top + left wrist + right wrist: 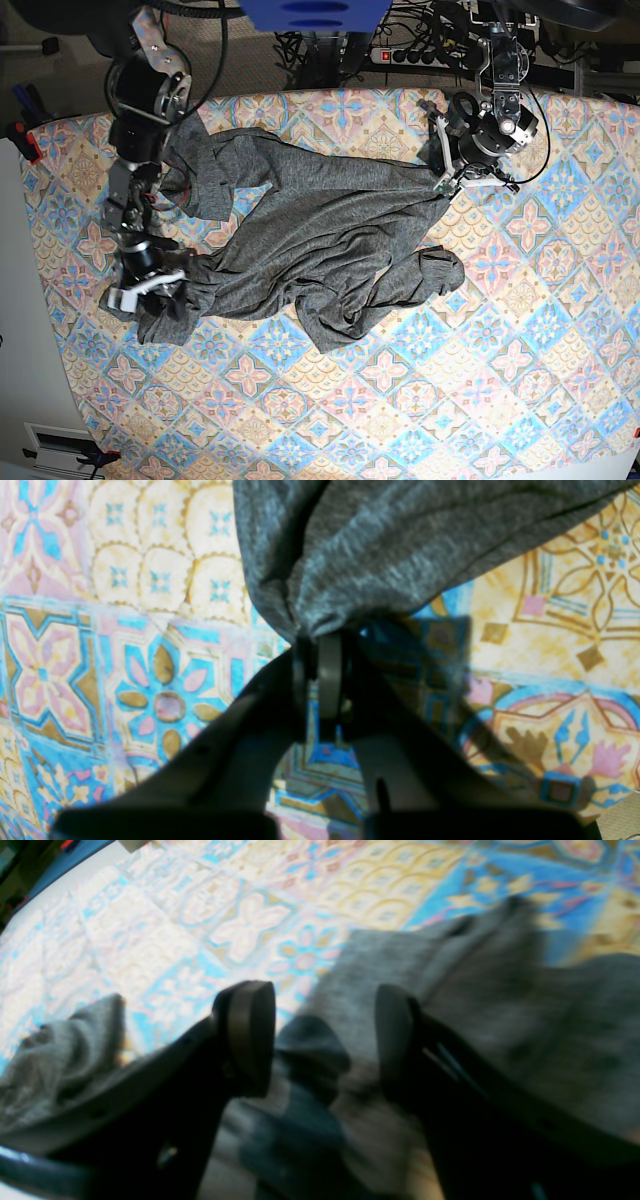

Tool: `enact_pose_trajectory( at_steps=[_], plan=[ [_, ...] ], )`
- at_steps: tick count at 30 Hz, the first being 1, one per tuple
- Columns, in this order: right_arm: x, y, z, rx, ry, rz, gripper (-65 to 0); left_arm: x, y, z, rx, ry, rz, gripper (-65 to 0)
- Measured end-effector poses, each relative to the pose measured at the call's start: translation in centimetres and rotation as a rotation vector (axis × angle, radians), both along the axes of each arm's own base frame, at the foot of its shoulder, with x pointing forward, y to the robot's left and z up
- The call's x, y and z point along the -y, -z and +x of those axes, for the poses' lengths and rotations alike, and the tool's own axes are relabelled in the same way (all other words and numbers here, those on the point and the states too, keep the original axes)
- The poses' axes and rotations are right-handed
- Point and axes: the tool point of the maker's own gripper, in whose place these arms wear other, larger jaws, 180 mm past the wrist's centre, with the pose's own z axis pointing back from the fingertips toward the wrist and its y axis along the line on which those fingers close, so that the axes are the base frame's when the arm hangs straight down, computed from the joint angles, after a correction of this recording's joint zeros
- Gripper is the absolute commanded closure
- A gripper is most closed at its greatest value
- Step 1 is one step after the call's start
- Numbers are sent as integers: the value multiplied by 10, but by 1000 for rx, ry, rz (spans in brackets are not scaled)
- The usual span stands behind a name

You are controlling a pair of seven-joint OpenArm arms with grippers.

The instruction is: Layout the t-shirt on the table in an organized manner, then fold the t-shirt properly

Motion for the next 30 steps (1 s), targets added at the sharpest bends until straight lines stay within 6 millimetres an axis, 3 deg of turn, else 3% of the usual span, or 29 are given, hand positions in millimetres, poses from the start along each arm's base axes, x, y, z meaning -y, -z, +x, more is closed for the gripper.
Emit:
enact_pose_trajectory(
  at_steps=[4, 14, 18, 23, 30],
  plan=[
    [7, 20, -20, -48, 10, -9, -308, 0, 0, 0, 0, -1, 1, 0],
    [-2, 23, -25, -39, 4, 11, -308, 0, 0, 1, 0, -1, 1, 0],
    [-2, 14, -23, -35, -15, -26, -308, 2, 0, 0, -1, -3, -4, 0],
    [4, -31, -5, 75, -18, -77, -308, 3, 0, 0, -2, 0, -1, 0],
    [-2, -10, -15, -19, -48, -82, -308, 7, 1, 0, -4, 12, 6, 0]
  ],
)
